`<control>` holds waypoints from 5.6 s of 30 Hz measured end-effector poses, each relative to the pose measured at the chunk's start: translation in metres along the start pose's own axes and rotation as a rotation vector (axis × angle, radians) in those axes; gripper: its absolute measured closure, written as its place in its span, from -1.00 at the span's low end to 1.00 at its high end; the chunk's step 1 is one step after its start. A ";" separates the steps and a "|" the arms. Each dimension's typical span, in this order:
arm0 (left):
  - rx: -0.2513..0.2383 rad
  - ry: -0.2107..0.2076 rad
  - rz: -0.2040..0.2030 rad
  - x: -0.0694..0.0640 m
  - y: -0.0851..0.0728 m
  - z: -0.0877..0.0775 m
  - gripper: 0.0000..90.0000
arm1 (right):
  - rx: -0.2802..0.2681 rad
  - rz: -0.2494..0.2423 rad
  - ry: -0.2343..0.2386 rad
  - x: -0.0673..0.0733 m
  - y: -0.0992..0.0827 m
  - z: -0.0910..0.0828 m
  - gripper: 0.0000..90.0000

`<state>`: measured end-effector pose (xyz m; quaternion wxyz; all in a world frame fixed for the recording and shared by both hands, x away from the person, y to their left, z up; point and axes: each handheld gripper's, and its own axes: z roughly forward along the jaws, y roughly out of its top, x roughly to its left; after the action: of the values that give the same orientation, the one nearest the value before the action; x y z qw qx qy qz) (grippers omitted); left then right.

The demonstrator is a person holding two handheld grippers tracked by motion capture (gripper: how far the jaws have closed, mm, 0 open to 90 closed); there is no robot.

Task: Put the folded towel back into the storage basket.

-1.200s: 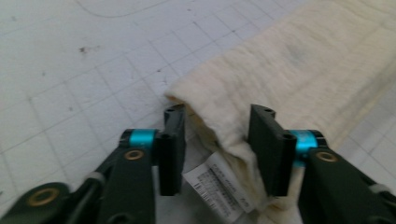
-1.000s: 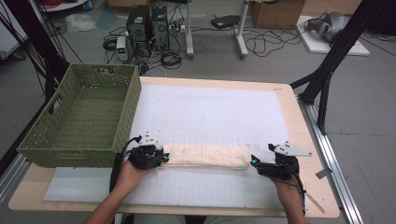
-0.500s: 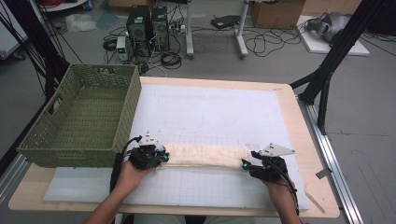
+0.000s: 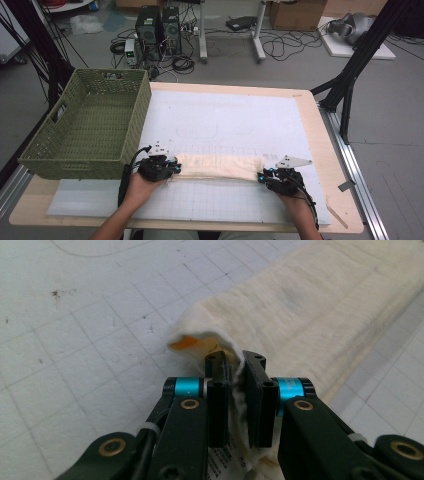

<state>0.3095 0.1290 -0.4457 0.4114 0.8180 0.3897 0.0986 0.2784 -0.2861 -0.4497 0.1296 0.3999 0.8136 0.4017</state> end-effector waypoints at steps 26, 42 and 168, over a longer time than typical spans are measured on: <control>-0.223 -0.037 0.026 -0.009 0.027 -0.041 0.84 | -0.133 0.008 -0.080 0.003 0.026 -0.034 0.85; -0.372 -0.010 0.036 -0.005 0.053 -0.099 0.84 | -0.229 -0.094 -0.125 0.008 0.099 -0.040 0.85; -0.550 -0.020 0.103 -0.003 0.058 -0.107 -0.49 | -0.245 -0.166 -0.051 0.017 0.177 0.030 -0.73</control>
<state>0.2881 0.1704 -0.3332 0.6162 0.6952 0.3023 0.2135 0.3796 -0.1934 -0.3327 0.2307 0.3225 0.7853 0.4756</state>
